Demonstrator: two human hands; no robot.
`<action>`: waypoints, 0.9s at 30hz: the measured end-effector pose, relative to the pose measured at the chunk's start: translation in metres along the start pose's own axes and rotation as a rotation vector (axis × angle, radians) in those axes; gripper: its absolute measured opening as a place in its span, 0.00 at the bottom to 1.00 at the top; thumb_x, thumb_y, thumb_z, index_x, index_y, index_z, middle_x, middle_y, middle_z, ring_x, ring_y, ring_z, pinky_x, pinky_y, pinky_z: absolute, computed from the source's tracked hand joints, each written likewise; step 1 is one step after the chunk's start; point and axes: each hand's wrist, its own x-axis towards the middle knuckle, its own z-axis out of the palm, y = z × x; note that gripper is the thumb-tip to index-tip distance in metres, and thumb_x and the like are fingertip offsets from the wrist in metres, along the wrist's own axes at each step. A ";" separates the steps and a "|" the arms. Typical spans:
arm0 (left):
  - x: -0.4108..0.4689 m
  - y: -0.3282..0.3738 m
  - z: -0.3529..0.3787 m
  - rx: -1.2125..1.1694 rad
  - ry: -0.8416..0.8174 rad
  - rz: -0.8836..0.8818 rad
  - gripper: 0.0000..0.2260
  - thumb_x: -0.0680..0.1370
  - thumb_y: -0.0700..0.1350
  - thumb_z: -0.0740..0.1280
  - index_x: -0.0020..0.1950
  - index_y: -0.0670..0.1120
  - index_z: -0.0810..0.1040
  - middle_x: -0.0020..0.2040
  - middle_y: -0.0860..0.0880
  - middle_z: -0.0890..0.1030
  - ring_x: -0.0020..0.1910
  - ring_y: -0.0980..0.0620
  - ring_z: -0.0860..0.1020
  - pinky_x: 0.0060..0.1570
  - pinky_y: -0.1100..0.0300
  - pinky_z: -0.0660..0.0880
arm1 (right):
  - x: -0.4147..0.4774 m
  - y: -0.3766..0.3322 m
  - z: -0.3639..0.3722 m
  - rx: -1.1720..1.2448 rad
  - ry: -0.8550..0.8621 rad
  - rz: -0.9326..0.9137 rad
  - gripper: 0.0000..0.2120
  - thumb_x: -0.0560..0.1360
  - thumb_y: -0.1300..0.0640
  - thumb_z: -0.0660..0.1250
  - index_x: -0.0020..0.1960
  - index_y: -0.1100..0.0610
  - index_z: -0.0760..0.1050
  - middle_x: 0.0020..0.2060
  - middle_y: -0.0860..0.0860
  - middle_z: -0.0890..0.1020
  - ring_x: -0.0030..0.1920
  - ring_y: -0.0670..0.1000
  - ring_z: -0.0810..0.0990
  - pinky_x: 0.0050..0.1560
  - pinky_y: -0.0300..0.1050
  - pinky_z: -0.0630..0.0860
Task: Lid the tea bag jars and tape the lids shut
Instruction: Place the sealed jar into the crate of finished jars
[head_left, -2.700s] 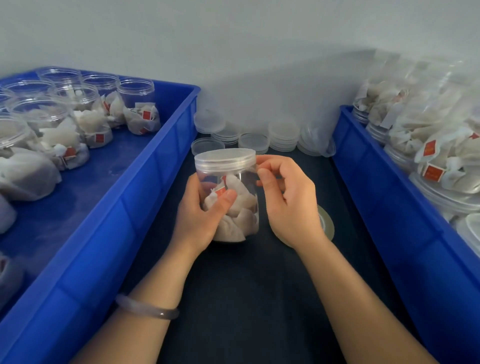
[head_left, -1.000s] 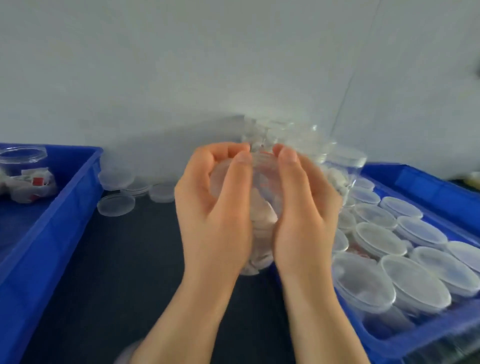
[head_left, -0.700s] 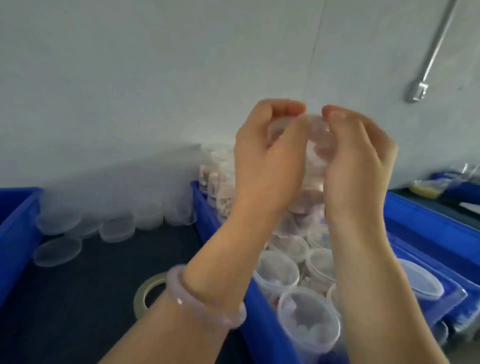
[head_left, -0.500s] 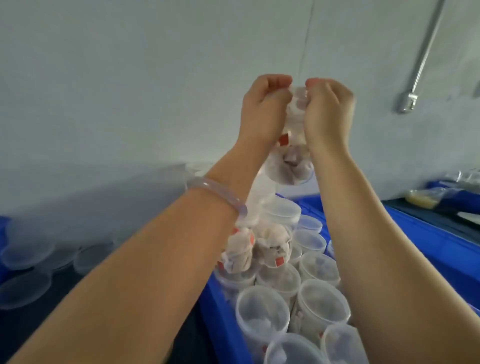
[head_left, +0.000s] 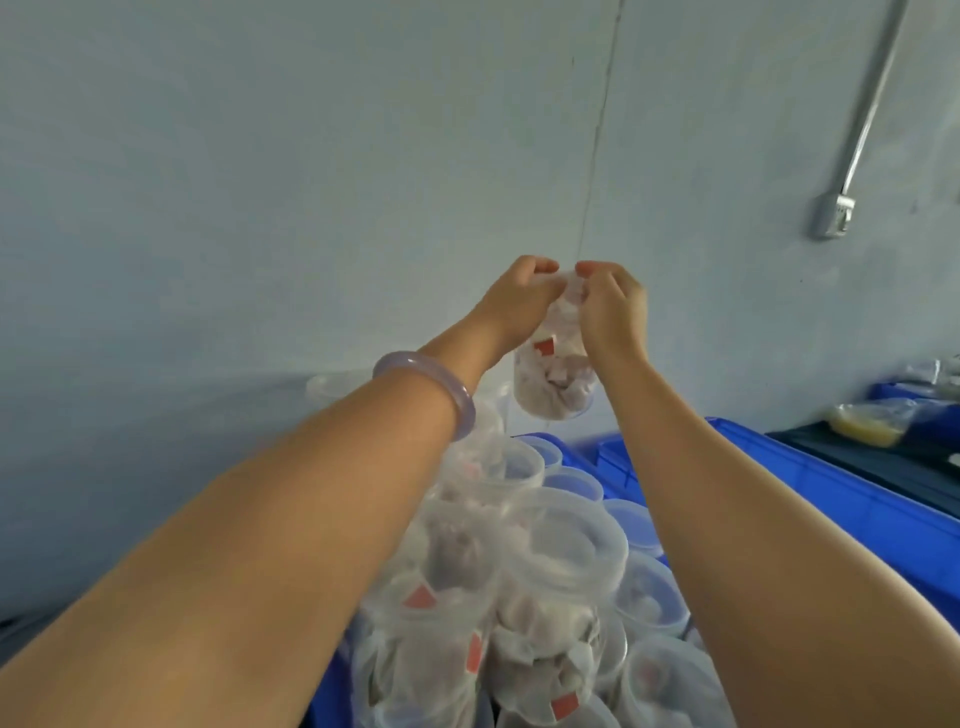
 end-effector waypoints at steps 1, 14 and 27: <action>0.004 -0.009 0.000 0.104 -0.074 -0.042 0.19 0.80 0.45 0.60 0.71 0.44 0.67 0.64 0.48 0.72 0.59 0.52 0.71 0.53 0.63 0.67 | 0.001 0.015 0.000 -0.022 -0.025 0.023 0.15 0.76 0.62 0.56 0.56 0.57 0.78 0.49 0.51 0.80 0.51 0.51 0.78 0.54 0.46 0.74; 0.013 -0.075 -0.011 0.890 -0.496 -0.241 0.20 0.83 0.50 0.56 0.74 0.46 0.65 0.74 0.48 0.65 0.72 0.48 0.65 0.69 0.56 0.60 | -0.009 0.119 0.024 -0.176 -0.339 0.261 0.15 0.78 0.66 0.56 0.58 0.60 0.78 0.52 0.55 0.79 0.50 0.51 0.75 0.54 0.46 0.72; 0.007 -0.038 -0.040 0.963 -0.393 -0.206 0.20 0.81 0.42 0.60 0.73 0.51 0.66 0.72 0.48 0.67 0.69 0.47 0.68 0.66 0.56 0.63 | -0.010 0.049 0.004 -0.889 -0.810 -0.028 0.24 0.83 0.48 0.53 0.77 0.51 0.56 0.77 0.51 0.56 0.77 0.53 0.54 0.76 0.50 0.49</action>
